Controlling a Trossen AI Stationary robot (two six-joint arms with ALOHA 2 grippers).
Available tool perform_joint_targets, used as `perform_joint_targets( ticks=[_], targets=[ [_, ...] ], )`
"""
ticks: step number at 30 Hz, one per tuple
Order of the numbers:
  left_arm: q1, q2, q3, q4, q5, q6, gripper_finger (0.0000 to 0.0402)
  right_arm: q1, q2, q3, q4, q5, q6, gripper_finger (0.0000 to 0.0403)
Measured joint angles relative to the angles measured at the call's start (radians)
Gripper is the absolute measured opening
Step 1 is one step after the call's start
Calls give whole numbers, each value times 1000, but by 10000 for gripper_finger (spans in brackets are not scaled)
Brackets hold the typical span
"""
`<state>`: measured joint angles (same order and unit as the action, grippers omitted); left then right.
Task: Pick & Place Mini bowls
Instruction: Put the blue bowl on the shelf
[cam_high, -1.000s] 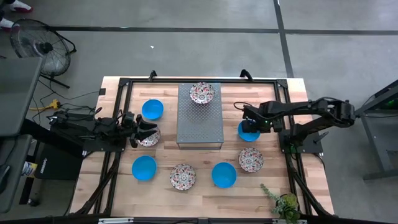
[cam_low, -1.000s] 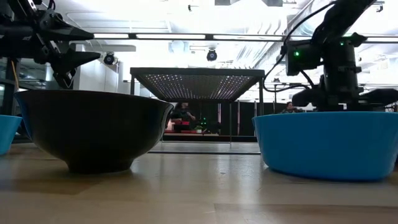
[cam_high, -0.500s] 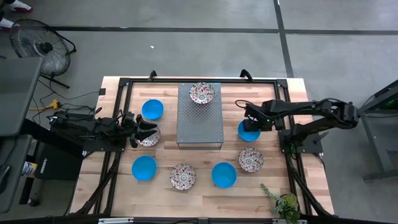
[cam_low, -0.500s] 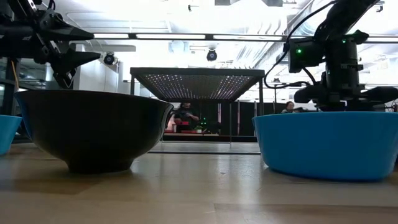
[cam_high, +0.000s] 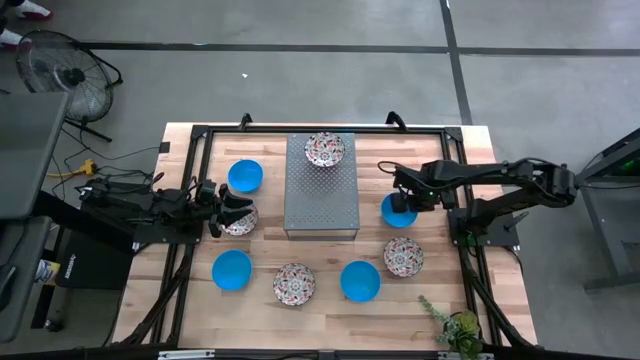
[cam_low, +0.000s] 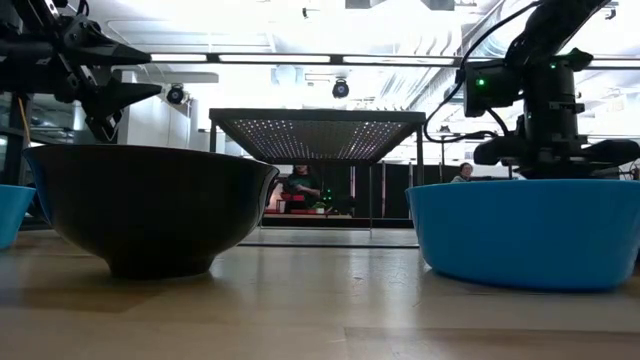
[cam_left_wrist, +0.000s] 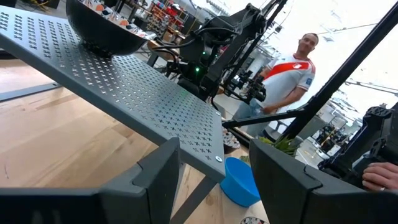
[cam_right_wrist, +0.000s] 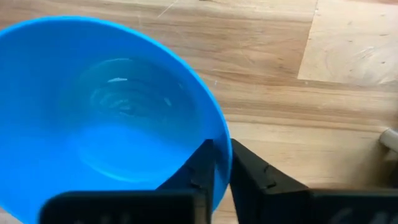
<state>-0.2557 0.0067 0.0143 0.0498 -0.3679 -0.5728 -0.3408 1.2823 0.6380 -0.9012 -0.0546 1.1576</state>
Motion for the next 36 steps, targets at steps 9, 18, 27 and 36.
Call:
perform_joint_targets(
  ticks=[9,18,27,36],
  targets=[
    [0,0,0,0,0,0,190,1,-19,15,-9,-15,-25,4],
    [0,0,0,0,0,0,190,1,-84,101,-132,-4,-41,1],
    [0,0,0,0,0,0,190,1,-145,232,-246,-7,-62,1],
    [0,0,0,0,0,0,190,1,-145,419,-321,-5,-111,0]
  ],
)
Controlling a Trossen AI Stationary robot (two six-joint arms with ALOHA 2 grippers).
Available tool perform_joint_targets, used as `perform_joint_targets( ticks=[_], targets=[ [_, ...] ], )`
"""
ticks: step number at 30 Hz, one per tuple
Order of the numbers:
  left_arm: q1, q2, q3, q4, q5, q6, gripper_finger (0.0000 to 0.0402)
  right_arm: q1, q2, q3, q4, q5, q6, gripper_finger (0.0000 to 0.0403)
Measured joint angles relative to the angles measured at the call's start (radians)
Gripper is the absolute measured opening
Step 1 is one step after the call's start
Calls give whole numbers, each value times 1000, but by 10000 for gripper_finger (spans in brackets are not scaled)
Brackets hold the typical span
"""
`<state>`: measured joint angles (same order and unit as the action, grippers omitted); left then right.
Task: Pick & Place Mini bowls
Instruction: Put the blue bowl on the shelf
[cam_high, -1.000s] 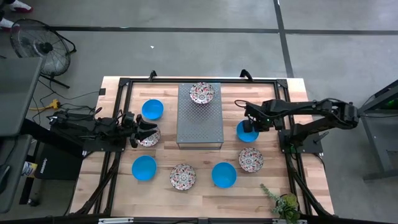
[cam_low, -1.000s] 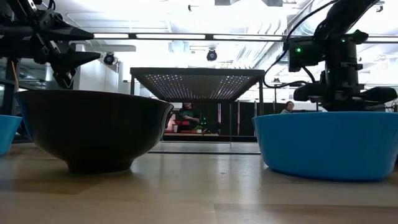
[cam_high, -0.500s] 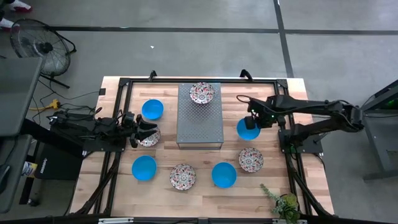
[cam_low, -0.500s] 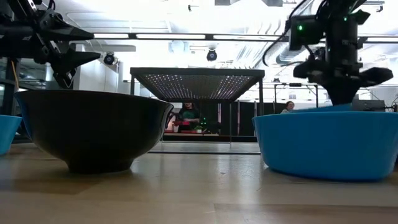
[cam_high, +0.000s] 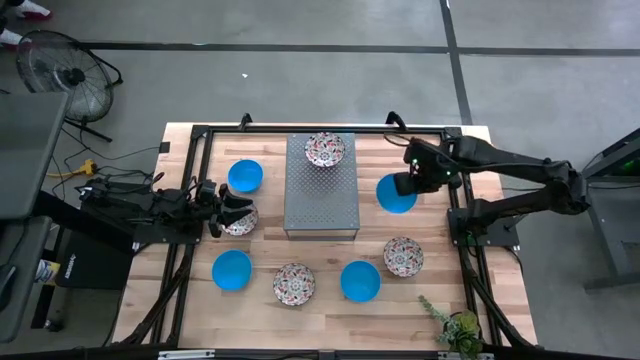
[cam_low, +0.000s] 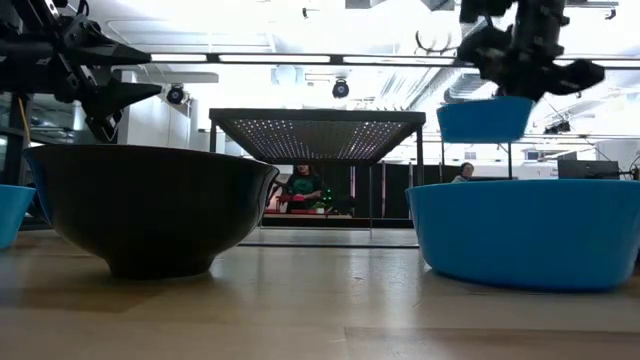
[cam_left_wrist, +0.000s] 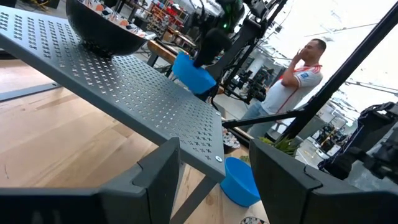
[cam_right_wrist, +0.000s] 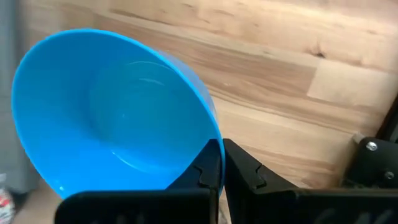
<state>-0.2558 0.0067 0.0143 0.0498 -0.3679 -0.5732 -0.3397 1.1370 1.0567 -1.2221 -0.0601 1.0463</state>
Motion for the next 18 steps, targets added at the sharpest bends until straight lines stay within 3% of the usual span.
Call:
perform_joint_targets(
  ticks=[8,18],
  targets=[
    [0,0,0,0,0,0,190,37,45,131,-29,0,-8,0],
    [0,0,0,0,0,0,190,61,197,313,-57,1,-50,0]
  ],
)
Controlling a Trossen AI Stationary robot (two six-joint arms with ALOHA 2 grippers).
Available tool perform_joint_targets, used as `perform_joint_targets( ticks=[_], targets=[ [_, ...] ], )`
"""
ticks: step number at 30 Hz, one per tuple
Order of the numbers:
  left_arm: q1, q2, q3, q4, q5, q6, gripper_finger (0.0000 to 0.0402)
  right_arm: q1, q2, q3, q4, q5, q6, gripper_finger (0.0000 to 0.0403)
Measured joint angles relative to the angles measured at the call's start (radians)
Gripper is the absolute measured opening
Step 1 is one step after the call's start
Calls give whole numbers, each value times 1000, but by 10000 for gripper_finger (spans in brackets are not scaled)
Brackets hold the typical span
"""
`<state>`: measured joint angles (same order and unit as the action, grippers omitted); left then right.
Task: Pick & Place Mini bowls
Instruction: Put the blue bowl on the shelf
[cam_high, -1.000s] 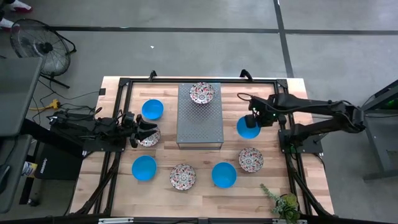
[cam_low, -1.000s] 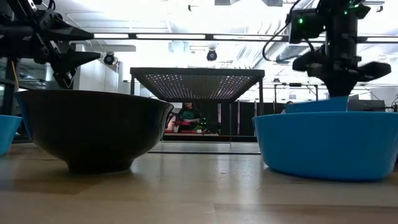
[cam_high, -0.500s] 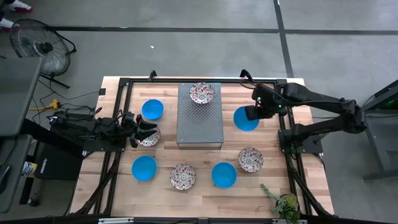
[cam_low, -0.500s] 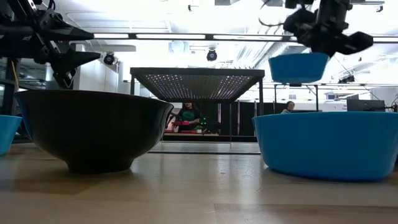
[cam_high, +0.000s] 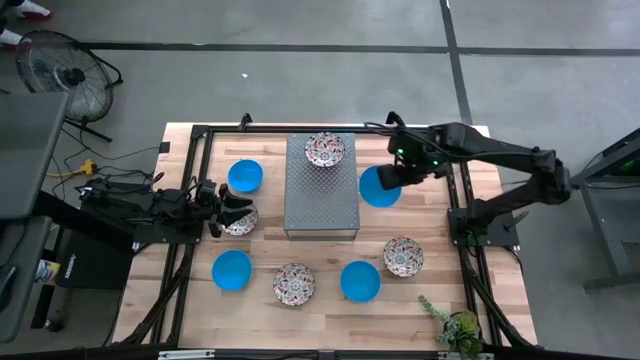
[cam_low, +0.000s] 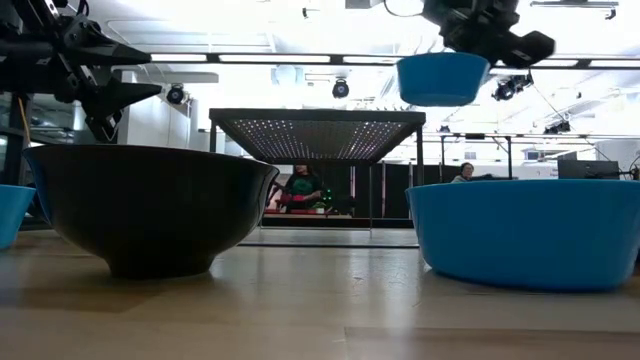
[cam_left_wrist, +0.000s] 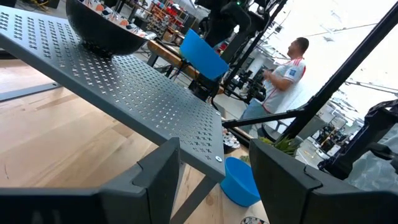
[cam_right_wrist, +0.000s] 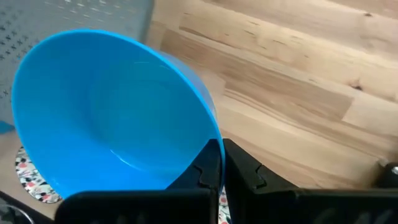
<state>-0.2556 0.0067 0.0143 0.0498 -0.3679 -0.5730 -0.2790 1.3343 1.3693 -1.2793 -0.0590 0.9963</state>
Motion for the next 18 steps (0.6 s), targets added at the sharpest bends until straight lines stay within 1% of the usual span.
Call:
perform_joint_targets(
  ticks=[8,18],
  targets=[
    [0,0,0,0,0,0,190,1,146,154,-23,-17,-58,0],
    [0,0,0,0,0,0,190,5,316,318,-21,-40,-82,0]
  ],
)
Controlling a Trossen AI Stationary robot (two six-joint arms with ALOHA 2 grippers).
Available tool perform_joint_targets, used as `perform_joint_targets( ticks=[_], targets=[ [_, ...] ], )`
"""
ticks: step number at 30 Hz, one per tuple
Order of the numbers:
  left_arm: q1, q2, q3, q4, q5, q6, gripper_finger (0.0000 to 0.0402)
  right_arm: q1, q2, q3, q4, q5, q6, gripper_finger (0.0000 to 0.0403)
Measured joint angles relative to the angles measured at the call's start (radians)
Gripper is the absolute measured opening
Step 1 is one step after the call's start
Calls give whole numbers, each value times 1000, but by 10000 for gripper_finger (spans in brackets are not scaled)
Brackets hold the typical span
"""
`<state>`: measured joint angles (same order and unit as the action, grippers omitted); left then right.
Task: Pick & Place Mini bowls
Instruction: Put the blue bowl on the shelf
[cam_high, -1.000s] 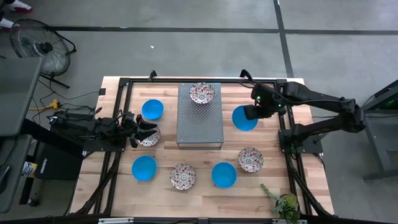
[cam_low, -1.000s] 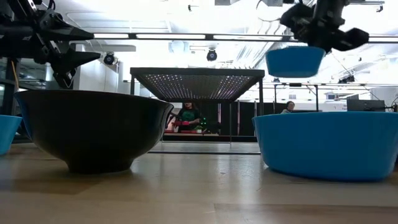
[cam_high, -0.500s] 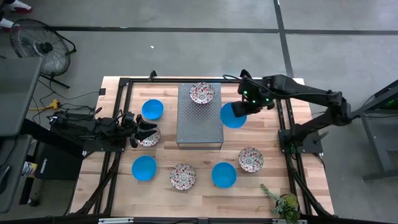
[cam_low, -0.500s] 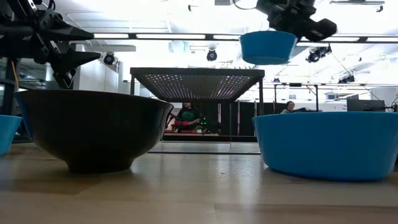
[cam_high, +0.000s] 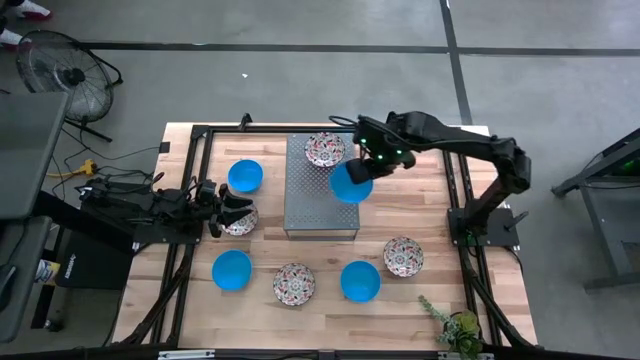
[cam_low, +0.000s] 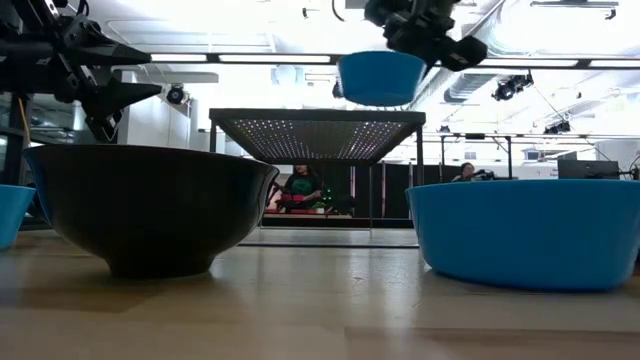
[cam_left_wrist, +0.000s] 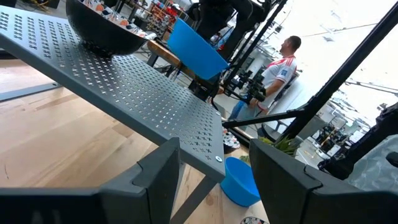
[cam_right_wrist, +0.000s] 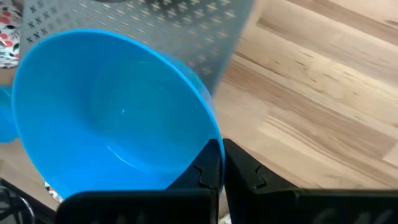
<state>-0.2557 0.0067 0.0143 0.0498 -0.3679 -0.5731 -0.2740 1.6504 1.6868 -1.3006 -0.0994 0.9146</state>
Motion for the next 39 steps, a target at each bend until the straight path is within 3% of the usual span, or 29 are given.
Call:
perform_joint_targets(
  ticks=[14,24,39],
  targets=[
    [0,0,0,0,0,0,190,56,133,73,58,-30,31,0],
    [0,0,0,0,0,0,190,89,138,63,87,29,141,0],
    [0,0,0,0,0,0,190,112,182,62,163,5,176,0]
  ],
)
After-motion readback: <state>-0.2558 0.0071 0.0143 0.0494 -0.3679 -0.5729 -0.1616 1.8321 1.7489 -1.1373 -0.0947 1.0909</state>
